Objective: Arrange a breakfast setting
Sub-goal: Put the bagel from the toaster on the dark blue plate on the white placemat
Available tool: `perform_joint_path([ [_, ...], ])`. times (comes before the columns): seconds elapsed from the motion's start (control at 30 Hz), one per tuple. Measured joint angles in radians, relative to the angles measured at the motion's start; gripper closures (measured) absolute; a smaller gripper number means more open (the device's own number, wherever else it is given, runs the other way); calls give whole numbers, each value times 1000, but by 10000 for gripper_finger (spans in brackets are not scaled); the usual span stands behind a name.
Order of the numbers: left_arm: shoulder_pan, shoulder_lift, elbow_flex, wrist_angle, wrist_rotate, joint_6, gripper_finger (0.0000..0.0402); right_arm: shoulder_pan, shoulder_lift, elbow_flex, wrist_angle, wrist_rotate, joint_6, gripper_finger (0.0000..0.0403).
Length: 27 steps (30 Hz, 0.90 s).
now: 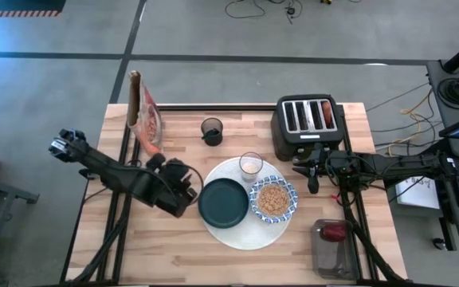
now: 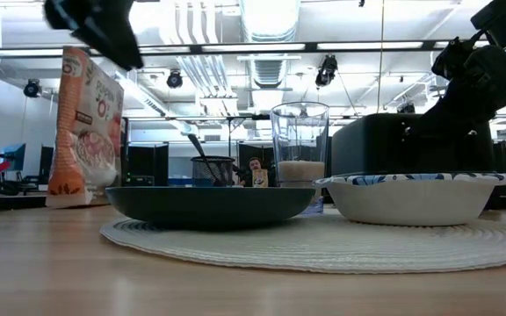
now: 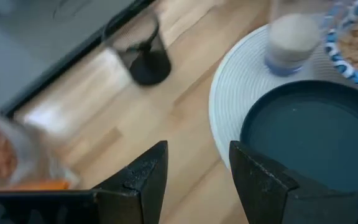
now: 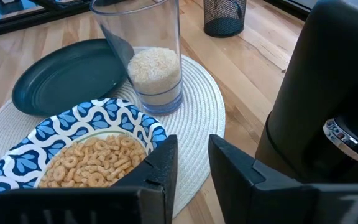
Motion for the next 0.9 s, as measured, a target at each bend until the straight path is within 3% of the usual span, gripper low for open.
perform_joint_path([
  [0.5, 171, 1, 3, 182, -20, 636, 246, 0, 0, 0, 0, 0, 0, 332],
  [0.9, 312, 1, -19, 322, 62, 938, 246, 0, 0, 0, 0, 0, 0, 321],
])
